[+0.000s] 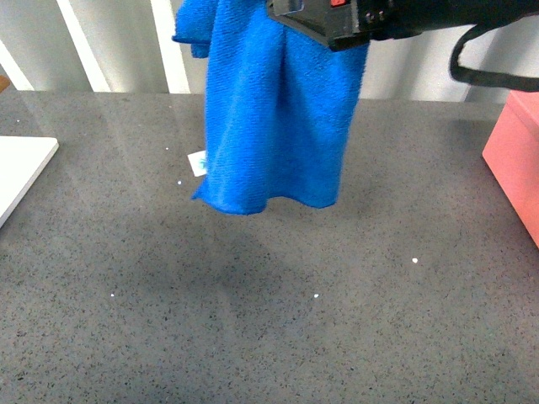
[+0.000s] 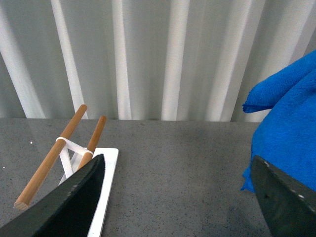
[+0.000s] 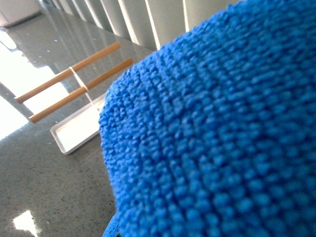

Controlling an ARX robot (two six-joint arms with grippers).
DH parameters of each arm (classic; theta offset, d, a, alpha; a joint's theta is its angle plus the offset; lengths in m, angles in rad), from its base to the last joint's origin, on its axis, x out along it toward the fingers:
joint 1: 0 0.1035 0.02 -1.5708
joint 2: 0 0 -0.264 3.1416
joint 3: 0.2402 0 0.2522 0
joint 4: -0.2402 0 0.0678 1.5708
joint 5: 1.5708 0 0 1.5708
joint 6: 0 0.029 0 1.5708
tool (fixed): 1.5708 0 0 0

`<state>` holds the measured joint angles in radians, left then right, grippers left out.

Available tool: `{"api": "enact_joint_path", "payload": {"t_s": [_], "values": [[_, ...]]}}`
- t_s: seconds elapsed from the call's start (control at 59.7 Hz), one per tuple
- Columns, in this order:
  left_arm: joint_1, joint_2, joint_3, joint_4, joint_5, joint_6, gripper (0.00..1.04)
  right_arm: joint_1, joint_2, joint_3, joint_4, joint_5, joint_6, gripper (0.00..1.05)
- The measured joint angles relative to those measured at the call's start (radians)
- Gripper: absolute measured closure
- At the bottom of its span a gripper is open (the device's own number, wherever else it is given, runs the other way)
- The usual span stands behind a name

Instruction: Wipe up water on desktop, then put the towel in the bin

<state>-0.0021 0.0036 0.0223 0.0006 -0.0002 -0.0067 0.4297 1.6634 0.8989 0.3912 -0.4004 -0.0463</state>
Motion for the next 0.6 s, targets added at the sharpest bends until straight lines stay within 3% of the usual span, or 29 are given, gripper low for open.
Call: {"api": "enact_joint_path", "payload": {"t_s": [0.084,0.151,0.234,0.486,0.603], "values": [[0.000,0.000,0.000,0.000,0.000,0.002,0.08,-0.004,-0.041,0.011,-0.090,0.075,-0.059,0.97],[0.000,0.000,0.000,0.000,0.000,0.002,0.07,-0.022,-0.077,0.043,-0.184,0.203,-0.105,0.97],[0.000,0.000,0.000,0.000,0.000,0.002,0.07,-0.071,-0.124,0.063,-0.187,0.333,-0.173,0.97],[0.000,0.000,0.000,0.000,0.000,0.002,0.07,-0.204,-0.255,0.101,-0.219,0.599,-0.290,0.97],[0.000,0.000,0.000,0.000,0.000,0.002,0.07,-0.264,-0.297,0.093,-0.235,0.671,-0.331,0.97]]}}
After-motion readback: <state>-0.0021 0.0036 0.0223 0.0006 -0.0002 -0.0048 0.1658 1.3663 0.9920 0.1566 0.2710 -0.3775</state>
